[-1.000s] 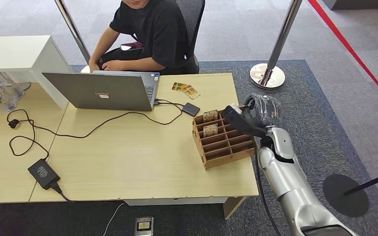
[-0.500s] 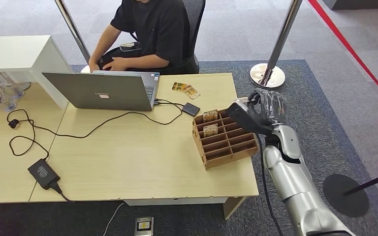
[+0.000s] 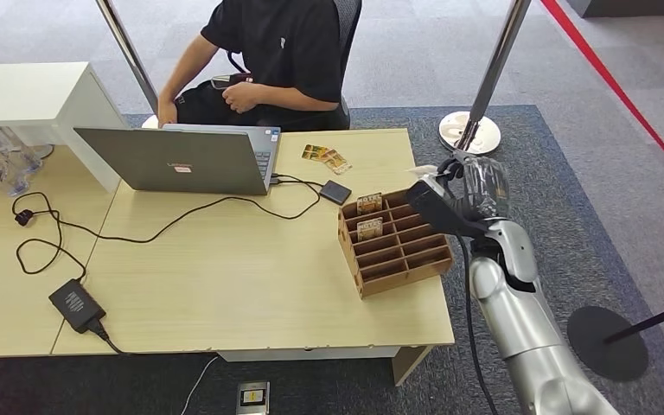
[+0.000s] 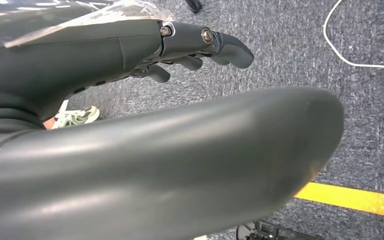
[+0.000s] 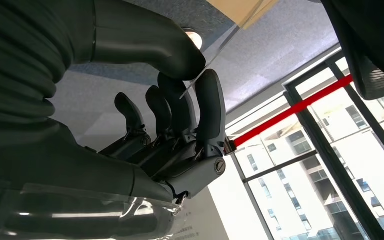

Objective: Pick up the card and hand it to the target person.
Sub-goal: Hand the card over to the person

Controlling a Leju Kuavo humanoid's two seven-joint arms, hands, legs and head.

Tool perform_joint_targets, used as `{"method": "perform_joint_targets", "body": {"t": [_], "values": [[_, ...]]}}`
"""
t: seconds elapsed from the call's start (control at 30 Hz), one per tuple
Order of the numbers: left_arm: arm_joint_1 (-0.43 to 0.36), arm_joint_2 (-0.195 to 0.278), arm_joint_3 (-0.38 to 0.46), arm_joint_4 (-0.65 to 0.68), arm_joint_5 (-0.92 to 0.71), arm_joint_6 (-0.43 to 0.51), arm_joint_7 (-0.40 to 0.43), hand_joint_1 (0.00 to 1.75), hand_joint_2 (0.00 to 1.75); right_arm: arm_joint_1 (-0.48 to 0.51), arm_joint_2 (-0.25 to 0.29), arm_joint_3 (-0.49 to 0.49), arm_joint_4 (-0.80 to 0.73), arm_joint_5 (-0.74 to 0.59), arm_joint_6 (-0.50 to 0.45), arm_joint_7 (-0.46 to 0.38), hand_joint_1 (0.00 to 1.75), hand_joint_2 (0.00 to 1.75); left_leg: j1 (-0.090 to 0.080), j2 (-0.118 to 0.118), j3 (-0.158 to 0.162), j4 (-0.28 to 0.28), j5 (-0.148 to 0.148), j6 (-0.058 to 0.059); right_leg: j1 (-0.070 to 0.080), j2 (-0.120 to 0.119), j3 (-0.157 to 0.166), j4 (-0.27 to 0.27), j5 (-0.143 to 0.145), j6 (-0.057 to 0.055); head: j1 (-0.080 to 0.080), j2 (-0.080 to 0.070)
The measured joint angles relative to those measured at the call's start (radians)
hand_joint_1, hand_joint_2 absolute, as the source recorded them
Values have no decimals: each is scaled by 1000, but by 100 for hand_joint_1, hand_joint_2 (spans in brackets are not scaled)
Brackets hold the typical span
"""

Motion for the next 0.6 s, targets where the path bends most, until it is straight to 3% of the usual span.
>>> {"method": "perform_joint_targets", "body": {"t": [0.6], "values": [[-4, 7, -26, 0, -29, -11, 6, 0, 0, -105, 117, 15, 151, -10, -52, -14, 144, 175, 0, 0, -1, 0, 0, 0, 0, 0, 0, 0, 0, 0, 0, 0]]}}
